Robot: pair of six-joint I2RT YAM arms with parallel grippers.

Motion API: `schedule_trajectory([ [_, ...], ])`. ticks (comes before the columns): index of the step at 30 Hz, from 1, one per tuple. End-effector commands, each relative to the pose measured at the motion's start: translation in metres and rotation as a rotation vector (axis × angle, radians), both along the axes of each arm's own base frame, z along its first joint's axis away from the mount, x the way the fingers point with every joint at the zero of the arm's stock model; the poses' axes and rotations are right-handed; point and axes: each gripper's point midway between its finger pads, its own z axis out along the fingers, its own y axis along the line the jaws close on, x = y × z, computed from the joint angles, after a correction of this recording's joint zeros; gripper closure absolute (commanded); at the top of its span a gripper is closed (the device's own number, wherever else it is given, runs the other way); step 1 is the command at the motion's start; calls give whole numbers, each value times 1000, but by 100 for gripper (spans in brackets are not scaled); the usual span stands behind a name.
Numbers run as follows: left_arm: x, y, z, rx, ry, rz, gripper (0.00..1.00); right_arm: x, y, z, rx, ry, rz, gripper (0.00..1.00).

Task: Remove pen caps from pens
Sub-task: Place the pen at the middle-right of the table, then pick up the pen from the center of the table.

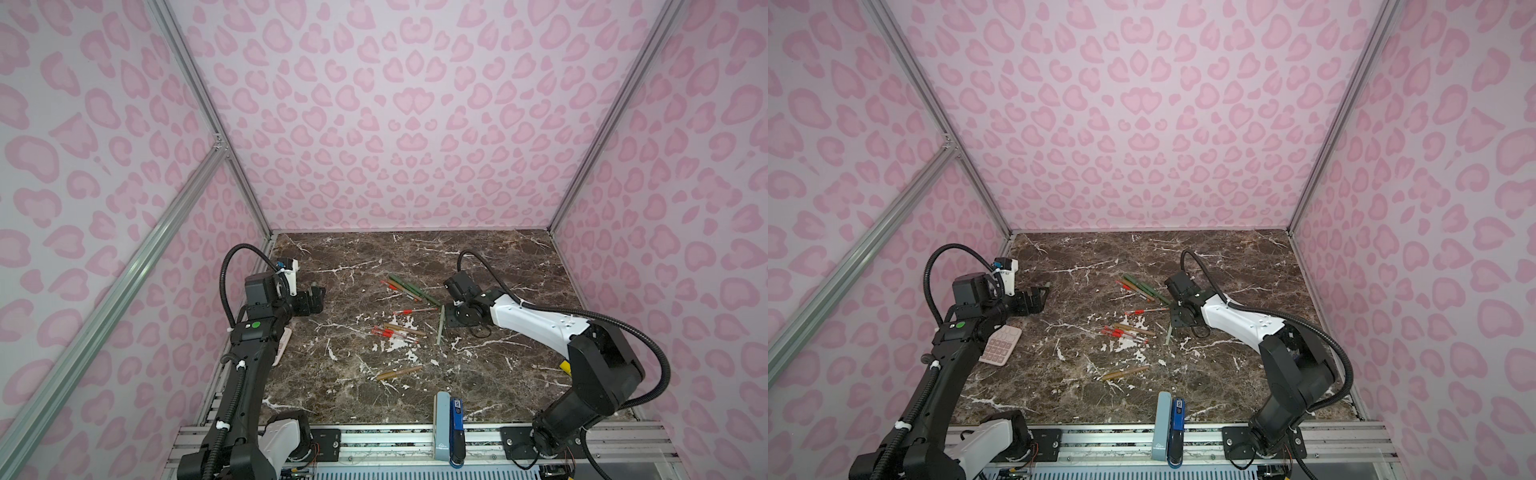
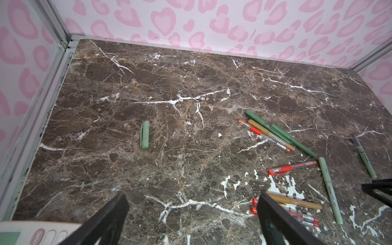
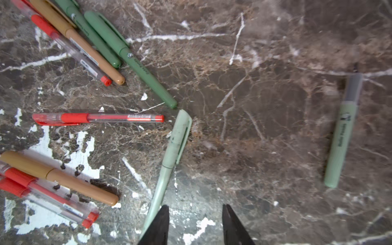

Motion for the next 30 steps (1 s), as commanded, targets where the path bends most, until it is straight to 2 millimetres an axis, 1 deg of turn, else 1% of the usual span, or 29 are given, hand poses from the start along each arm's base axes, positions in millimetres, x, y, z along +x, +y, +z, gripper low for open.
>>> schedule_trajectory([
  [1, 4, 0, 9, 2, -30, -4, 2, 5, 8, -8, -20, -5, -29, 59],
  [5, 6, 0, 7, -3, -31, -5, 2, 4, 25, -21, -31, 20, 5, 61],
  [9, 5, -1, 7, -8, -26, -7, 2, 1, 24, -31, -58, 46, 3, 64],
  [13, 6, -2, 7, -10, -29, -9, 2, -6, 17, -48, -82, 87, 1, 66],
  [20, 7, -3, 8, -22, -27, -12, 2, -16, 0, -66, -79, 133, -32, 67],
  [24, 7, -4, 10, -28, -20, -14, 2, -18, -11, -61, -98, 126, -37, 72],
  [26, 9, -4, 7, -28, -24, -14, 2, -19, -17, -62, -96, 122, -43, 76],
  [29, 7, -4, 12, -33, -17, -13, 2, -23, -27, -65, -92, 151, -58, 80],
  [30, 6, -5, 13, -32, -16, -17, 2, -23, -30, -63, -96, 145, -57, 81],
])
